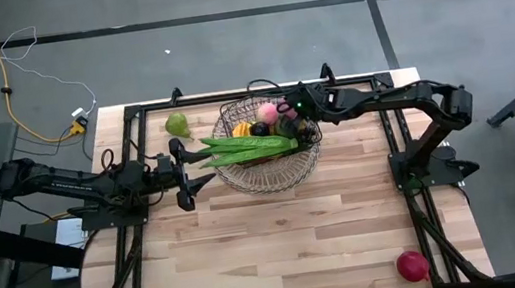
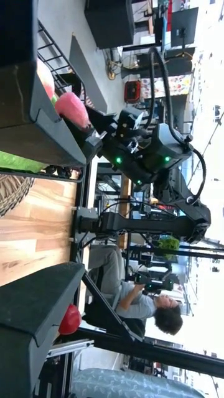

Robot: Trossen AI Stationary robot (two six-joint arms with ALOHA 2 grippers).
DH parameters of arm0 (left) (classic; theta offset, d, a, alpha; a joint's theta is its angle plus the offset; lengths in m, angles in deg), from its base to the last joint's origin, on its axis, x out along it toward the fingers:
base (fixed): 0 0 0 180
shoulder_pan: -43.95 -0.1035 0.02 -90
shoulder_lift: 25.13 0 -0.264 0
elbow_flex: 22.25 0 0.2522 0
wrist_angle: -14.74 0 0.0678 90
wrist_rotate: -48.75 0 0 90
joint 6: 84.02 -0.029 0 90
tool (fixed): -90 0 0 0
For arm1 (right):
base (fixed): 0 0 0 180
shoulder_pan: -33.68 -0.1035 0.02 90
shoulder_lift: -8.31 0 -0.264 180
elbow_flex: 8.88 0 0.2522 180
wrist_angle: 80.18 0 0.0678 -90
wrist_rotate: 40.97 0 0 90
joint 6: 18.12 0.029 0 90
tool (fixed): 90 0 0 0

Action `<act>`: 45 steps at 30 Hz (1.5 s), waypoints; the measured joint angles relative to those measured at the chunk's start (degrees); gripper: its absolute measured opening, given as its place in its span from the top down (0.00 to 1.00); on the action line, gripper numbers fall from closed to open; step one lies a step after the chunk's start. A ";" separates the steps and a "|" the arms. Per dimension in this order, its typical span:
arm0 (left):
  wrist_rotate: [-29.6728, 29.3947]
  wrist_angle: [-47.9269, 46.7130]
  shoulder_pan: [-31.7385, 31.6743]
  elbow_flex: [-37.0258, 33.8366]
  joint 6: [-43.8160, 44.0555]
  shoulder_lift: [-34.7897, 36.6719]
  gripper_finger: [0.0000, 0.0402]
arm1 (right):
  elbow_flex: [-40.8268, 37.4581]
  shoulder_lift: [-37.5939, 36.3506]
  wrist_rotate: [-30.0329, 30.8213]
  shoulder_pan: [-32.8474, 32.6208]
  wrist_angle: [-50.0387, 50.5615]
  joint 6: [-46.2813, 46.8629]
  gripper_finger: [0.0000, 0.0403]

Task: Build produce basket
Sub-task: Put the peach into the wire basket, then put the pear into the wire basket

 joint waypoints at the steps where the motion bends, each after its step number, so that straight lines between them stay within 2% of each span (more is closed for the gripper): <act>1: 0.00 0.00 0.00 -0.02 0.00 0.00 0.37 | 0.00 0.00 1.01 0.00 -0.54 -0.13 0.03; 7: -0.20 0.00 0.00 -0.02 -0.10 0.00 0.37 | 0.75 -4.05 2.16 -1.10 -0.53 -6.00 0.08; 10: -0.20 -0.01 0.00 0.00 -0.15 0.00 0.37 | -3.91 -9.88 2.05 -3.98 -5.79 -8.51 0.08; 12: -0.20 -0.02 0.00 0.00 -0.15 0.00 0.37 | -10.13 -15.05 1.31 -6.35 -13.85 -9.02 0.08; 18: -0.20 -0.02 0.02 0.00 -0.04 0.00 0.37 | -32.50 -30.14 -6.92 -12.84 -42.28 -8.80 0.08; 21: -0.20 0.00 0.00 0.00 0.26 0.00 0.37 | -38.91 -34.65 -10.35 -14.63 -53.37 -8.03 0.08; 24: -0.20 0.00 0.00 0.00 0.33 0.00 0.37 | -42.31 -37.06 -14.39 -16.12 -58.89 -8.04 0.08; 29: -0.20 0.00 0.00 -0.02 -0.02 0.00 0.37 | -44.65 -37.66 -14.82 -18.15 -60.84 -9.12 0.08; 45: -1.23 0.26 0.02 -0.02 1.62 0.00 0.37 | -44.65 -37.24 -14.55 -18.23 -60.70 -11.27 0.08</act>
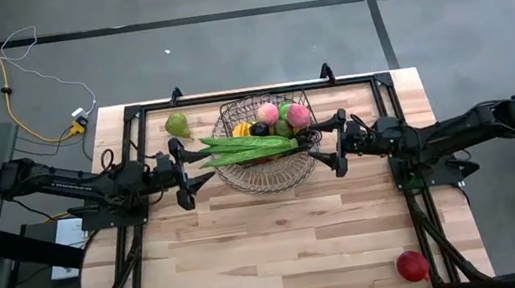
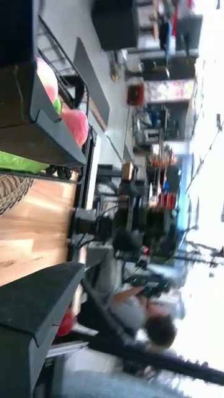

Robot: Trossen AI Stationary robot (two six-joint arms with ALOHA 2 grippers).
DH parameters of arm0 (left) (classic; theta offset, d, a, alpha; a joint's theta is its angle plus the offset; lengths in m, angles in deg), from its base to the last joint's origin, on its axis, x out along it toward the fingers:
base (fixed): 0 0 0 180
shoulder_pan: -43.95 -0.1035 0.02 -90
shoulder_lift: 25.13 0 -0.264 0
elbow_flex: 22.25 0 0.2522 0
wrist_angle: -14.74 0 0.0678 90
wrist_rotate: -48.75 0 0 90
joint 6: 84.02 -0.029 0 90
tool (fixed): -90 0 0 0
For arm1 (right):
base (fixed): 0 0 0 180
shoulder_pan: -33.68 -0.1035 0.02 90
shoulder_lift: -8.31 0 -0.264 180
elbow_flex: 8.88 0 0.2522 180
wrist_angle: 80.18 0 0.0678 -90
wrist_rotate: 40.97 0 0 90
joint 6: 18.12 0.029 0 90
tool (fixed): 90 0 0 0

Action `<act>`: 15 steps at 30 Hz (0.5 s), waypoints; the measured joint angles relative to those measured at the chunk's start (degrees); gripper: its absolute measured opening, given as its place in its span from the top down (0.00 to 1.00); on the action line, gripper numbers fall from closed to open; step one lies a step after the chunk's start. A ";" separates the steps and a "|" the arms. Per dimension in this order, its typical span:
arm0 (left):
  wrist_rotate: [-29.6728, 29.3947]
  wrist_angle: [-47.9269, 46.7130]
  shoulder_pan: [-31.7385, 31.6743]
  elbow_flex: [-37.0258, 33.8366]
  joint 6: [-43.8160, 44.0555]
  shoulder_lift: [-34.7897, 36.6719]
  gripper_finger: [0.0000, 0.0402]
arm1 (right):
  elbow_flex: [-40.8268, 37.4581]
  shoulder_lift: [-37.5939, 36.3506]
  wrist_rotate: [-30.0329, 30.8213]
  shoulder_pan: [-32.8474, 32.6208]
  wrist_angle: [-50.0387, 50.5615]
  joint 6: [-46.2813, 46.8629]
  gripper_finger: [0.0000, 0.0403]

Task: Build produce basket
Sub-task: Put the pear into the wire basket

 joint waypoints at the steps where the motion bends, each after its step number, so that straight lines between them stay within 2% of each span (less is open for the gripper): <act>1: -1.67 0.20 0.04 0.04 1.28 0.00 0.37 | 0.00 0.00 0.01 0.00 0.02 0.02 0.08; 2: -4.96 0.10 0.04 0.27 2.92 0.00 0.37 | 0.00 0.00 0.01 0.00 0.02 0.02 0.08; 4: -15.94 -2.12 -0.01 1.58 6.81 -0.28 0.37 | 0.00 0.00 0.01 0.00 0.04 0.02 0.08; 6: -26.88 -9.20 -0.72 4.32 8.12 -1.04 0.37 | 0.00 0.00 0.02 0.03 0.07 0.02 0.08; 8: -33.39 -19.04 -2.71 8.38 9.01 -1.75 0.37 | 0.00 0.00 0.03 0.07 0.09 0.02 0.08; 11: -34.13 -34.23 -8.56 16.37 14.31 -3.79 0.37 | 0.00 0.00 0.05 0.07 0.18 0.63 0.08; 15: -29.95 -52.73 -18.78 25.85 20.54 -7.95 0.37 | 0.00 0.00 0.04 0.07 0.24 0.65 0.08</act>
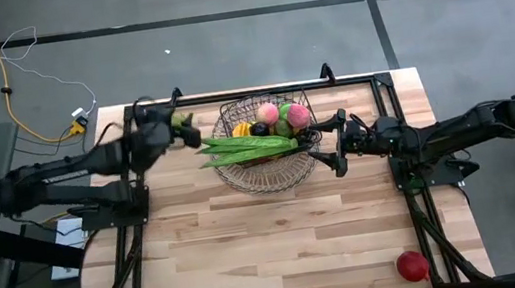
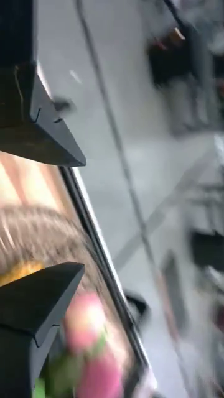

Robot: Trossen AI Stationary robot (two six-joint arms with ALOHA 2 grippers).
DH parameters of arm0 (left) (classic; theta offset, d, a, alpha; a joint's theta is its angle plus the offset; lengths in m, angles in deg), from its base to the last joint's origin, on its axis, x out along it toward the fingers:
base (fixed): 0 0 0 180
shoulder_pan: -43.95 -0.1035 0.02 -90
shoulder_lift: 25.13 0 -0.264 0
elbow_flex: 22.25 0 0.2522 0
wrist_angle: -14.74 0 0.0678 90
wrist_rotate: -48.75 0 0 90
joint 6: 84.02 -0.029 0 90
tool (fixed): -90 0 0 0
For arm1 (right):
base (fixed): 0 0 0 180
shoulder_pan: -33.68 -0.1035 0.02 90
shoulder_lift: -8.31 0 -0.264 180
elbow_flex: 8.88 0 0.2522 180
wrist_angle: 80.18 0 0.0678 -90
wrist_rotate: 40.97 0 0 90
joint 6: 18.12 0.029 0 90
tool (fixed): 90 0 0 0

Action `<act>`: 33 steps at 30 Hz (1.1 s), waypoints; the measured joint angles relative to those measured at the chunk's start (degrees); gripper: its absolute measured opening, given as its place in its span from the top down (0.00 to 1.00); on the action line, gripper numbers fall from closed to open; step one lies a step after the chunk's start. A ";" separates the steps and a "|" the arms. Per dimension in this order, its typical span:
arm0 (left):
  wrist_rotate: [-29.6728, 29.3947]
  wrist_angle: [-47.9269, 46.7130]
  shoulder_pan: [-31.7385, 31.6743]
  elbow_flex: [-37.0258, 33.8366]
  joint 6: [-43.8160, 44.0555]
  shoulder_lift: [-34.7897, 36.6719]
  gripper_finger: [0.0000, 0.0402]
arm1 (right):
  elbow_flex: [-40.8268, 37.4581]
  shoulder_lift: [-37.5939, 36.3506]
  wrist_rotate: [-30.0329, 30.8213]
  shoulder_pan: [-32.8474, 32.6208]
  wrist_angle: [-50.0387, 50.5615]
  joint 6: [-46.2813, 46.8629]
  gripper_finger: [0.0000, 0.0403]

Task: Build produce basket
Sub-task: Put the pear into the wire basket

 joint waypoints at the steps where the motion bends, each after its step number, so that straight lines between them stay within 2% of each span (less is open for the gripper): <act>1: 1.48 -3.91 -3.06 1.60 1.19 -1.25 0.37 | 0.00 0.00 0.01 0.00 0.05 0.00 0.08; 3: 5.60 -9.52 -8.82 3.43 2.65 -3.53 0.37 | 0.00 0.00 0.01 0.00 0.36 0.01 0.08; 8: 17.77 -15.47 -21.23 3.84 2.73 -9.92 0.37 | 0.00 0.04 0.00 0.00 1.02 0.00 0.08; 14: 20.87 -16.20 -29.53 3.84 1.59 -18.18 0.37 | 0.00 0.04 0.01 0.00 1.05 0.00 0.08; 19: 24.33 -15.76 -33.02 3.84 -0.46 -24.56 0.37 | 0.00 0.04 0.01 0.01 1.05 0.00 0.08; 26: 26.69 -9.72 -35.00 3.86 -1.79 -31.04 0.37 | 0.00 0.04 0.01 0.02 1.05 0.01 0.08; 33: 25.38 -8.12 -35.01 4.11 -1.99 -33.70 0.37 | 0.00 0.04 -0.01 0.01 1.36 0.02 0.08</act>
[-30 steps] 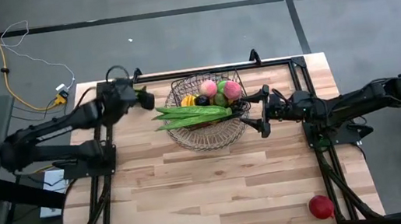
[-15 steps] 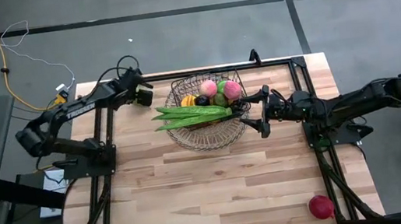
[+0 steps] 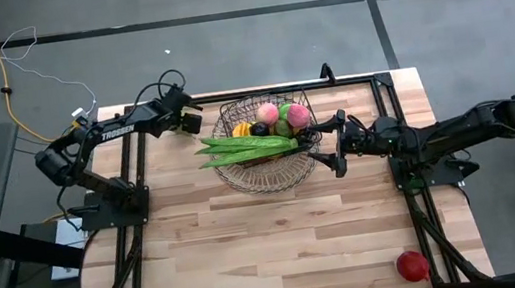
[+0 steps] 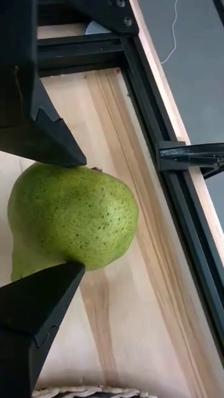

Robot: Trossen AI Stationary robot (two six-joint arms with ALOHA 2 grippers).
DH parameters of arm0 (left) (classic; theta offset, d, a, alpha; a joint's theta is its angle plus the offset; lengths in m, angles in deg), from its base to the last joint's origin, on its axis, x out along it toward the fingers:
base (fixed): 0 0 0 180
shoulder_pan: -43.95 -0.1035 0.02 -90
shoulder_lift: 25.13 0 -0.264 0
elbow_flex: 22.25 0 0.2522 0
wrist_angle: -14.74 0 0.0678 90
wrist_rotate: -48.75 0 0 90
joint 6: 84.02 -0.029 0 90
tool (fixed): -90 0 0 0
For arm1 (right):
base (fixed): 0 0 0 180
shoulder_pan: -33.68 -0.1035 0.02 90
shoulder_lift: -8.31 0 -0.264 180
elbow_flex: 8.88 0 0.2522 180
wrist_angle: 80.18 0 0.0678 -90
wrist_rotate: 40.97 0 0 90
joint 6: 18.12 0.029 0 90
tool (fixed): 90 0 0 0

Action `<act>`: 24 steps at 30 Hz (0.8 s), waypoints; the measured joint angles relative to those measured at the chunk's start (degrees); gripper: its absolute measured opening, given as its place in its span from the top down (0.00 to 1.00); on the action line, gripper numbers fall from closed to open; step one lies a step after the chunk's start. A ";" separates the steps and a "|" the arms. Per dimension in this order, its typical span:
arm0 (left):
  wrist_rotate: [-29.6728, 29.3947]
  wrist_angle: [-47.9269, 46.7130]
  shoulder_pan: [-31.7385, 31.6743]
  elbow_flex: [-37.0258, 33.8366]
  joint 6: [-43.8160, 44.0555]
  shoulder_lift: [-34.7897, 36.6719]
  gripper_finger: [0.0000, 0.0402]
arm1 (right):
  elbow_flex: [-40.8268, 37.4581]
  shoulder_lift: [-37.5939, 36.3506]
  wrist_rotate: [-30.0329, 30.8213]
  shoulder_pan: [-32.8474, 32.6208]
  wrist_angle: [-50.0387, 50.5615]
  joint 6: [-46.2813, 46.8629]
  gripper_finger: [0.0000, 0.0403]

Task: Build produce basket
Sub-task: Put the pear into the wire basket

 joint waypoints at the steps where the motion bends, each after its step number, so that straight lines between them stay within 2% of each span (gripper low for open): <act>1: 0.05 0.10 0.02 -0.03 -0.37 -0.01 0.37 | 0.00 0.00 0.01 0.02 0.08 0.00 0.08; 7: -0.01 0.12 0.24 -0.10 -1.03 -0.10 0.37 | 0.00 0.00 0.00 -0.01 0.54 0.00 0.08; 17: 0.01 -0.29 0.24 -0.17 -1.30 -0.16 0.55 | 0.00 0.00 0.00 -0.01 0.56 0.00 0.08; 24: 0.12 -0.35 0.28 -0.21 -1.32 -0.16 0.58 | 0.00 0.00 0.01 0.01 0.87 0.00 0.08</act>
